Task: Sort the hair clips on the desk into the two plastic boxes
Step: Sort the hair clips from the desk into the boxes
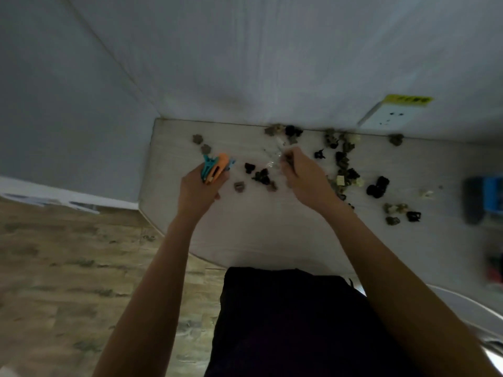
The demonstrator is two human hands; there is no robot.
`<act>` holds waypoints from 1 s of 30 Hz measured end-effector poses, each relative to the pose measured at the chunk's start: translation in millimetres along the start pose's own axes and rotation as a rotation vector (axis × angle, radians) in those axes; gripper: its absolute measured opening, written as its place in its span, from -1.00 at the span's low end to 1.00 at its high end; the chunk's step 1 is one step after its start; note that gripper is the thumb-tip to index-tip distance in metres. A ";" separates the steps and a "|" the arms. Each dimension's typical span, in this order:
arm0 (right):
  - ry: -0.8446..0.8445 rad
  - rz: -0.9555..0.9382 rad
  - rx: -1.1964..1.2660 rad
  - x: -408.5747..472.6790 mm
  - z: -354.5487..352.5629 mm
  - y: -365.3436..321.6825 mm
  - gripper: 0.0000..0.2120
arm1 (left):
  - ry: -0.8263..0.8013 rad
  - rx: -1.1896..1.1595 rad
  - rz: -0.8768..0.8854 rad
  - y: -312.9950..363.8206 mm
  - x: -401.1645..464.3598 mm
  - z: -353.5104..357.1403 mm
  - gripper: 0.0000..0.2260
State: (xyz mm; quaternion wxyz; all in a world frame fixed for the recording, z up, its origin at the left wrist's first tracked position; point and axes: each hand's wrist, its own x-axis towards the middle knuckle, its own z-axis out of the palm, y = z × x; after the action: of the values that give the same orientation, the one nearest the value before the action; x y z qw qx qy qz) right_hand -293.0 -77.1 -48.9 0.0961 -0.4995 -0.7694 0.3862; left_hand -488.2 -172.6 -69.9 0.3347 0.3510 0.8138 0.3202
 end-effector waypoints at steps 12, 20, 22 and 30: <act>0.518 0.358 0.346 -194.3 -145.4 187.6 -0.95 | -0.487 -0.013 0.332 129.3 -76.2 153.6 -0.90; 0.490 0.459 0.025 -302.7 -223.9 290.3 -0.82 | -0.690 0.146 0.578 194.6 -177.9 294.6 -0.71; 0.422 0.430 -0.088 -306.8 -237.9 308.3 -0.80 | -0.669 0.215 0.633 204.1 -198.6 321.5 -0.70; 0.148 0.239 -0.247 -278.5 -267.2 342.6 -0.78 | -0.499 0.427 0.794 235.6 -231.6 372.3 -0.70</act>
State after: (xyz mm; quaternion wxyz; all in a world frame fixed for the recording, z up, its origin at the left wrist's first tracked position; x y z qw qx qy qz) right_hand 221.9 -109.4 -36.7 0.0441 -0.6225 -0.7370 0.2596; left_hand 5.0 -118.8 -30.3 0.2921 0.7592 0.5604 0.1558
